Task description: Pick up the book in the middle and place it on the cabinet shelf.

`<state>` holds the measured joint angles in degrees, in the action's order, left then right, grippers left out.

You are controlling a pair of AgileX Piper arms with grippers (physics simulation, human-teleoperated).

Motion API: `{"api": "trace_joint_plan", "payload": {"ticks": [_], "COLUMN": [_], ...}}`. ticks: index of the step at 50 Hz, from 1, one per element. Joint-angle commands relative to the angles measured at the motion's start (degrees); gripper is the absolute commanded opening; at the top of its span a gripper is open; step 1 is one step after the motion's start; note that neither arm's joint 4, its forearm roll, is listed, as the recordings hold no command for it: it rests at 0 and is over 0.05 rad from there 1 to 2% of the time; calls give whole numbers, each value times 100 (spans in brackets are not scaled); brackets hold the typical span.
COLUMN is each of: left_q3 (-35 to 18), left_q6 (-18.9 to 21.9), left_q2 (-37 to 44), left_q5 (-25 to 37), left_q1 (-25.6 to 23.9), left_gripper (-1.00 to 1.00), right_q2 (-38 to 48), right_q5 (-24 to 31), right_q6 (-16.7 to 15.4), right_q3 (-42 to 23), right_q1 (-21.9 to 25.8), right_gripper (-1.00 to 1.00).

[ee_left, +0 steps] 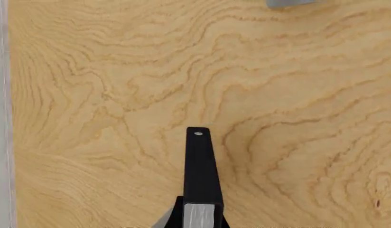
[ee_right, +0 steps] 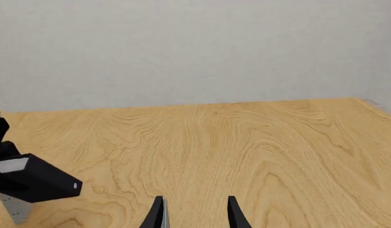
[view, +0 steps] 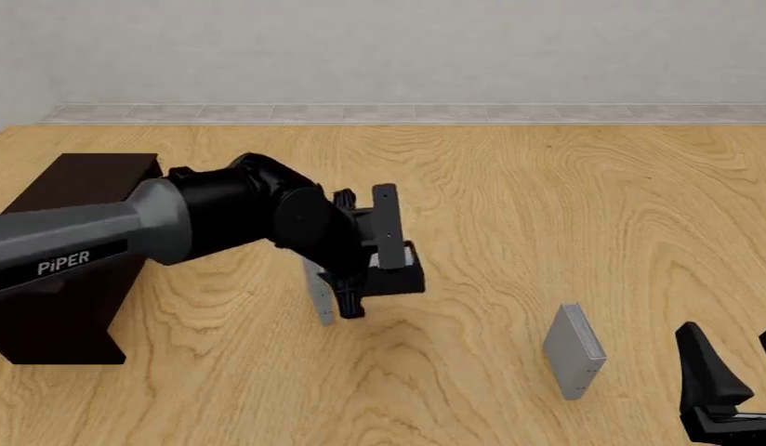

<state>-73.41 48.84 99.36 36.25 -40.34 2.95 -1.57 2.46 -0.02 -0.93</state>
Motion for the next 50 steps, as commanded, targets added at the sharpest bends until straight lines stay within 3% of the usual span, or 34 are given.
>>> {"api": "trace_joint_plan", "payload": {"ticks": [1,17,29,32,34,39,47,50], "left_q3": [-200,-211,-209,-113,160,236,1010,1138], "left_q6": [180,334,811,935,1237,1233,1941,1964], "left_q2": [-346,-756,-1029,-1131,-1294,-1550,-2065,-2195], "left_q5": [-44,-145,-290,-447,-686,-804,-1617,-1804], "left_q1": [61,-123,236,309,394,364,843,1028], "left_gripper": [-100,-100,-100,-100,-100,-100,-100,-100], "right_q2": [-4,-2,-16,-19,-22,-30,-37,-32], "right_q5": [3,2,10,12,14,19,24,21], "right_q6": [-3,3,4,7,8,9,12,10], "right_q3": [0,0,0,0,0,0,0,0], "right_q1": [-5,-6,-13,-16,-17,-20,-26,-24], "right_gripper": [100,100,100,100,100,100,100,100]}}
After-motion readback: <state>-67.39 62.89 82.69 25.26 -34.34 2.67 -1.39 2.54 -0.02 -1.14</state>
